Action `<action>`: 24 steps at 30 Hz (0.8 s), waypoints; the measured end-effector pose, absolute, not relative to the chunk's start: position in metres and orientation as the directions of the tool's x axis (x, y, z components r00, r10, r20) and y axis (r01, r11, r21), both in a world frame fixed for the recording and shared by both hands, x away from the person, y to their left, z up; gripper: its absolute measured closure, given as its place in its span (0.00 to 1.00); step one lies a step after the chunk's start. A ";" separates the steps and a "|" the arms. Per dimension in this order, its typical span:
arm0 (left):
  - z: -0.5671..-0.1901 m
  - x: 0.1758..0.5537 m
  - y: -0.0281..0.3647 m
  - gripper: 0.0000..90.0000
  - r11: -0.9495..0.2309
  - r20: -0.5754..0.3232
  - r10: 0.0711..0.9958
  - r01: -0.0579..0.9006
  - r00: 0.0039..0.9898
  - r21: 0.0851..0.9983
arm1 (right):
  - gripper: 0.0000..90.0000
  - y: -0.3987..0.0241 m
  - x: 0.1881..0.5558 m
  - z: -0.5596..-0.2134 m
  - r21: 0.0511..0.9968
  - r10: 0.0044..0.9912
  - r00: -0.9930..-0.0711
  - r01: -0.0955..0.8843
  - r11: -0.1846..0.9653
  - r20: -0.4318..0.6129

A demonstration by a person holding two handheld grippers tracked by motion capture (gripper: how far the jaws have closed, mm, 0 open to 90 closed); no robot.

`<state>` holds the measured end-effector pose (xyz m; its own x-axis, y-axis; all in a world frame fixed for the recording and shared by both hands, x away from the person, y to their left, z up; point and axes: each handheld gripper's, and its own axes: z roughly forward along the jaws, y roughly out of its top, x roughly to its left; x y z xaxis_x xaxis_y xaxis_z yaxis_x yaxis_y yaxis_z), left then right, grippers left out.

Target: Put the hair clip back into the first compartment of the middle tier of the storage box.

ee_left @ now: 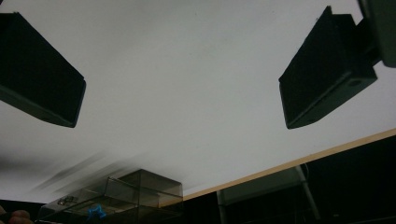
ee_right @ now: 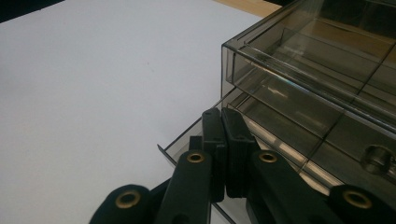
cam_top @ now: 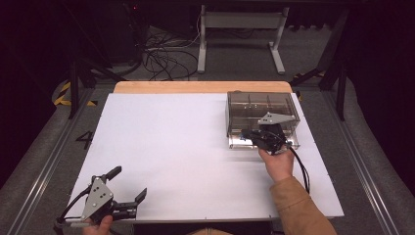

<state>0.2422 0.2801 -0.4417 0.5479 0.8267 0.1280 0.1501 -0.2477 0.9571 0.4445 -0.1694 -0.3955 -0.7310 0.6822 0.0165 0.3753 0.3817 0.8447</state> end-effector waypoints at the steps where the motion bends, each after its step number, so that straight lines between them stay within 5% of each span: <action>1: -0.442 0.242 0.280 0.01 -0.248 0.128 0.827 0.150 0.547 0.957 | 0.99 -0.169 0.446 -0.396 0.844 0.683 -0.730 0.377 0.381 0.018; 24: -0.442 0.241 0.281 0.01 -0.245 0.126 0.829 0.151 0.545 0.958 | 0.99 -0.158 0.457 -0.412 0.820 0.679 -0.733 0.412 0.398 0.039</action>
<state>0.2413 0.2806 -0.4418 0.5451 0.8288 0.1262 0.1514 -0.2454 0.9575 0.4570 -0.1582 -0.4120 -0.7328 0.6793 0.0386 0.4121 0.3980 0.8196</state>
